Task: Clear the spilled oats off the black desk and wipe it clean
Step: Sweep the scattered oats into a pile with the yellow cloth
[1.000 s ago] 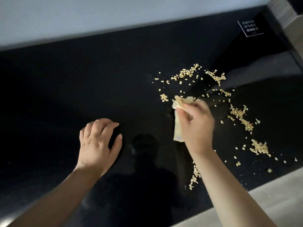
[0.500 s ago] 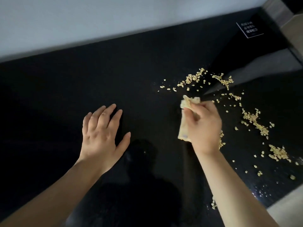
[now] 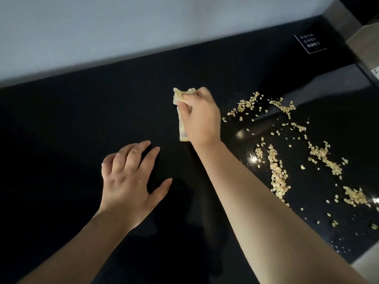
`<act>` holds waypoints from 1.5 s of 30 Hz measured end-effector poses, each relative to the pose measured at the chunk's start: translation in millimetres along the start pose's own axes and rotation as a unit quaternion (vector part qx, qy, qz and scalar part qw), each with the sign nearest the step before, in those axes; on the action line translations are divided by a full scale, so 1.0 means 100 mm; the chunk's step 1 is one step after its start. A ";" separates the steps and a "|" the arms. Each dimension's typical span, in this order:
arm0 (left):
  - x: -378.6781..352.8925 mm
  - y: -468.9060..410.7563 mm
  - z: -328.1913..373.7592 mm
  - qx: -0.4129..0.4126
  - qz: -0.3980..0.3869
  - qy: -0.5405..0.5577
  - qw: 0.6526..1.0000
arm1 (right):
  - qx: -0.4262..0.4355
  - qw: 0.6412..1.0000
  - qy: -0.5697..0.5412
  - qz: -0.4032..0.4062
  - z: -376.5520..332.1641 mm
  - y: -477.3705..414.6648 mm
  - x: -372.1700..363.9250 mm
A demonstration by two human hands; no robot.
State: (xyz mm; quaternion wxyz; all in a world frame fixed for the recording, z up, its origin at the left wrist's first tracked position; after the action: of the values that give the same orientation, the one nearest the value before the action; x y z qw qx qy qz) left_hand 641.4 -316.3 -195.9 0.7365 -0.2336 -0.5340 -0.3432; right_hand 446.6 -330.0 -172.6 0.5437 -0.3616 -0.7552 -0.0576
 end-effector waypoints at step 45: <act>0.06 -0.11 0.05 0.024 0.004 0.054 0.998 | -0.123 0.989 -0.047 0.069 1.26 0.48 1.12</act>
State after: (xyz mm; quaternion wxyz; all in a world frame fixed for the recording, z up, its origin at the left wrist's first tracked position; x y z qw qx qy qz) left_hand 630.9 -321.9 -188.5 0.7708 -0.1993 -0.5005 -0.3400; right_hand 361.7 -180.2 -141.7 0.4613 -0.4791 -0.7406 -0.0957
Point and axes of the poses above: each hand's wrist, its own y-axis away from the middle knuckle, its own x-axis out of the back of the hand, z = x × y, the point moved 7 cm from there along -y, towards the middle knuckle, and after that the axes turned 7 degrees about y, right-handed, at the moved point
